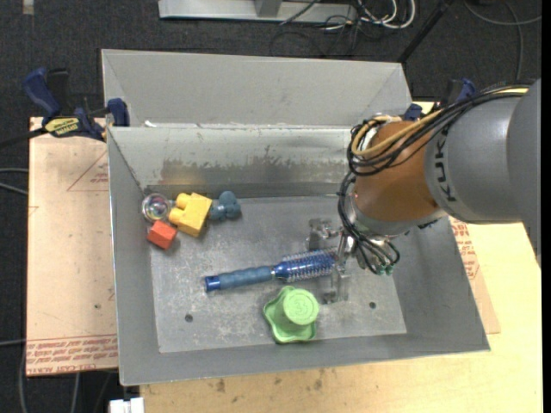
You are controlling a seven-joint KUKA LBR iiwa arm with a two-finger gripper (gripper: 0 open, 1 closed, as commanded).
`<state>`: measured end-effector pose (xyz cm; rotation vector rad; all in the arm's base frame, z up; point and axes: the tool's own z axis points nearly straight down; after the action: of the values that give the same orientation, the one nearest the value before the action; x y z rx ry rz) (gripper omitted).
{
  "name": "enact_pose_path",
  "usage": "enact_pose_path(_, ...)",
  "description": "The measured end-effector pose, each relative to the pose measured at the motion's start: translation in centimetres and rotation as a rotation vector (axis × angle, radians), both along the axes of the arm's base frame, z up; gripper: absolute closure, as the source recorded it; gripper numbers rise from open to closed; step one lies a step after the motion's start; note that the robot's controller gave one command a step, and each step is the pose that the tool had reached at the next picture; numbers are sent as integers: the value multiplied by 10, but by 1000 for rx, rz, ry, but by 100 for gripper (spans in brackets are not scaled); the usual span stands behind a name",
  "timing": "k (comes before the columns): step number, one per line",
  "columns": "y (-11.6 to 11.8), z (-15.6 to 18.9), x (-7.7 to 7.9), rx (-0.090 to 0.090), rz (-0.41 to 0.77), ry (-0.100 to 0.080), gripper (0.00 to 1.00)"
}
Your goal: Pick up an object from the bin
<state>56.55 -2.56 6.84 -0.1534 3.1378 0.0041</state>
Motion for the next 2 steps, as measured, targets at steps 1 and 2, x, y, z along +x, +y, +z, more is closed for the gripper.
enact_pose_path(1,0,0,0,0,0,0,100)
enact_pose_path(2,0,47,1,-2,0,-6,100)
